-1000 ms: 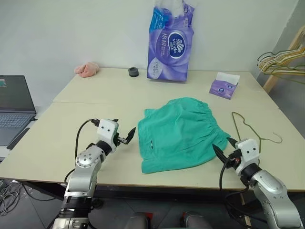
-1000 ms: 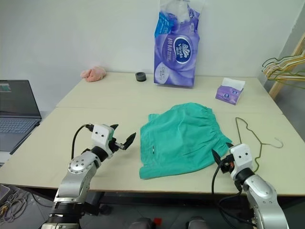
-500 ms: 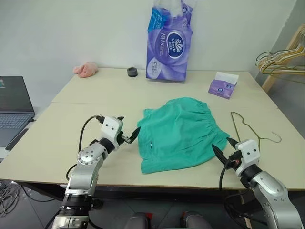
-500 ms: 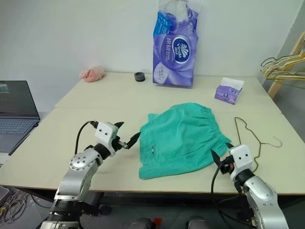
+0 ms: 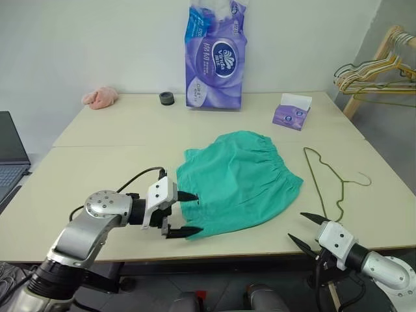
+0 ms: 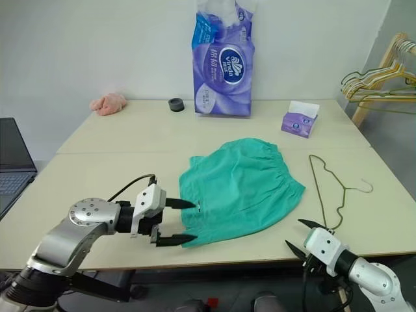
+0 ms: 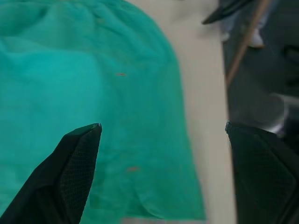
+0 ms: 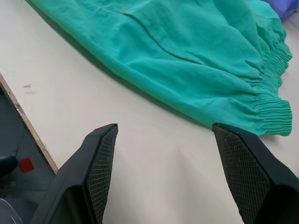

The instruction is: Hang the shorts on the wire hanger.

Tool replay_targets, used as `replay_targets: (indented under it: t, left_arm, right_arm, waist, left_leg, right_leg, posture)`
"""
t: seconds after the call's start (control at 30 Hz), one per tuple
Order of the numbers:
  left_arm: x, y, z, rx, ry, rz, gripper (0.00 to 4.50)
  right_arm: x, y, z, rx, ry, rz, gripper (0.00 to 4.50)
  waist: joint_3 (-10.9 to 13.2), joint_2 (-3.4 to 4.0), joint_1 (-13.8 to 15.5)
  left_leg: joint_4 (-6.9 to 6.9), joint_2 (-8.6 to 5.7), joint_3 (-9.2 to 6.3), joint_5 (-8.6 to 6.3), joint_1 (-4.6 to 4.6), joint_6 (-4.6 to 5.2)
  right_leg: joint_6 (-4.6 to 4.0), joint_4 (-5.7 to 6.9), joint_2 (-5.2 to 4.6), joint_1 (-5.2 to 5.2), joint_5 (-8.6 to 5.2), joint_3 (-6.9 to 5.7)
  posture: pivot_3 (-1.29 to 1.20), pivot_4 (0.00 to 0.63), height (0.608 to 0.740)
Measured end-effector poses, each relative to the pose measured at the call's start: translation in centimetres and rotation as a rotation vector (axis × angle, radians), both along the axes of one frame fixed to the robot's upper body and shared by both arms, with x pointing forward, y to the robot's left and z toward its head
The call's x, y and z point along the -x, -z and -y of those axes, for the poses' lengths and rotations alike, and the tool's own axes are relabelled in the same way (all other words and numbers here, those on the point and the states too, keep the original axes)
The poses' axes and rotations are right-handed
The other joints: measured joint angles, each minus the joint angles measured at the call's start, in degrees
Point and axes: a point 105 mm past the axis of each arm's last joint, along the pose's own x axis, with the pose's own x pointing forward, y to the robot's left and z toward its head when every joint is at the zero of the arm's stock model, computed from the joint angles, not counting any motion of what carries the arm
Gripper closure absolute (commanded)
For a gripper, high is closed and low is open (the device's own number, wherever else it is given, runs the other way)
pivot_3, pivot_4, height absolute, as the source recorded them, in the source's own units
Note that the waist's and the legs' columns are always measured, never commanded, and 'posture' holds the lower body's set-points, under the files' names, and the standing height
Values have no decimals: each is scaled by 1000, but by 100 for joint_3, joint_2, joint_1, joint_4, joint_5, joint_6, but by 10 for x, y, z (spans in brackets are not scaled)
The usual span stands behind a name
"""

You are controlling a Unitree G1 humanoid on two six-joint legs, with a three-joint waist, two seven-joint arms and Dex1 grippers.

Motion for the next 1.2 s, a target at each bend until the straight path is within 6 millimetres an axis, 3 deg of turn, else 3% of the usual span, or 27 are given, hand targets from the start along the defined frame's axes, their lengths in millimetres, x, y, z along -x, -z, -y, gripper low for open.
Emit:
replay_targets:
  t: [0.13, 0.4, 0.7, 0.8, 0.87, 1.0, 1.1, 1.2]
  left_arm:
    - [11, 14, -1, -81, 88, -52, 0]
    - [-20, 46, 5, -170, 8, 87, 0]
    - [-20, 54, 16, -141, 24, 114, 2722]
    - [-22, 49, 16, -96, -2, 98, 3735]
    - [-25, 40, 13, -38, -38, 50, 4348]
    - [-42, 4, -6, 39, -124, 32, 4460]
    - [-49, -13, -18, 64, -170, 56, 4460]
    - [-53, -16, -21, 80, -188, 39, 4460]
  right_arm:
    - [-1, -2, -2, -2, -6, 14, 1069]
    - [4, -3, -12, 3, -41, 25, 1069]
    - [1, -5, -17, 32, -67, 51, 1019]
    - [-10, -9, -15, 110, -85, 111, 1019]
    - [-29, -9, -6, 204, -54, 160, 1019]
    - [-74, -19, 23, 372, 45, 260, 1019]
    - [-87, -20, 32, 450, 42, 301, 1019]
    - [-96, -12, 26, 518, -40, 316, 1019]
  waist:
    - [8, -6, -38]
    - [18, -18, -72]
    - [25, -25, -82]
    - [25, -25, -83]
    - [30, -34, -101]
    - [40, -32, -154]
    - [37, -29, -148]
    - [38, -32, -174]
  left_leg:
    - [-11, 3, -3, 0, 7, 0]
    - [-12, 6, -4, 0, 8, 0]
    - [-13, 16, -4, 0, 9, 0]
    - [-13, 16, -3, 0, 10, 0]
    - [-12, 13, 1, 0, 12, 0]
    - [-15, -4, -3, 1, 14, 0]
    - [-24, -4, -13, -1, 12, 1]
    - [-22, -4, -13, -1, 6, 1]
  right_leg:
    - [7, 0, -1, 3, -3, 0]
    - [26, 0, -2, 2, 6, 3]
    - [31, 1, -1, 2, 9, 1]
    - [31, 2, -1, 3, 10, 1]
    - [35, 4, -1, 1, 12, 1]
    - [31, 10, 0, 0, 10, -3]
    - [27, 10, -1, 0, 3, -9]
    - [23, 10, -2, -4, 6, -7]
  posture:
    - [-136, 52, 740]
    - [-148, 54, 740]
    - [-150, 51, 740]
    - [-150, 48, 740]
    - [-150, 48, 740]
    - [-127, 42, 740]
    - [-127, 42, 740]
    - [-106, 36, 740]
